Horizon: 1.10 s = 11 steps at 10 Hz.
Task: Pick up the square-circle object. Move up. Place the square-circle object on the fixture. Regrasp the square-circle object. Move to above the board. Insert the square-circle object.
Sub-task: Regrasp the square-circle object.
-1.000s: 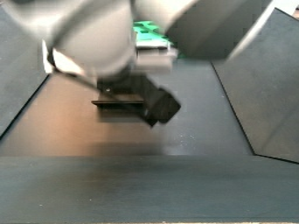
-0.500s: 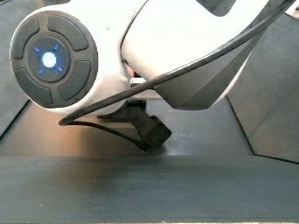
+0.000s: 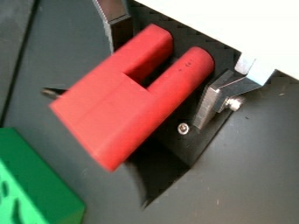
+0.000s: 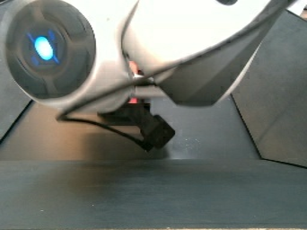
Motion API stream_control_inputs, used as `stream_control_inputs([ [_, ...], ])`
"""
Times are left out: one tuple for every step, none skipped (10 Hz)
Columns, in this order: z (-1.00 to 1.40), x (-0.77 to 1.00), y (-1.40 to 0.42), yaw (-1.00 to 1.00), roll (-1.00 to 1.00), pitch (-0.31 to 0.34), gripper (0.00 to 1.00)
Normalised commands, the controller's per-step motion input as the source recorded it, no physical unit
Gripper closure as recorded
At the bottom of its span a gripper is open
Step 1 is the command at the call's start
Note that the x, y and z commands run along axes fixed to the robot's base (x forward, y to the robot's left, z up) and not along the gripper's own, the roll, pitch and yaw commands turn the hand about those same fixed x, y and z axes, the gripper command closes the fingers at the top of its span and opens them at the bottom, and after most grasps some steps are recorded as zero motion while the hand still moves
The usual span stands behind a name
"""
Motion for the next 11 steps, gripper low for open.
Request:
stream_control_inputs([
  [1.00,-0.02,0.00,0.01,0.00,0.034,0.00],
  [1.00,-0.03,0.00,0.01,0.02,0.030,0.00],
  [1.00,-0.03,0.00,0.01,0.03,0.032,0.00],
  [0.95,-0.04,0.00,0.00,0.03,0.037,0.00],
  [0.70,-0.03,0.00,0.00,0.03,0.046,0.00],
  [0.46,-0.02,0.00,0.00,0.03,0.058,0.00],
  [0.27,-0.02,0.01,0.00,0.03,0.065,0.00],
  [1.00,-0.09,-0.89,0.03,1.00,0.071,0.00],
  [1.00,-0.08,-0.94,0.03,1.00,0.071,0.00],
  [1.00,-0.11,-0.95,0.03,1.00,0.059,0.00],
  [1.00,-0.13,-0.97,0.03,1.00,0.053,0.00],
])
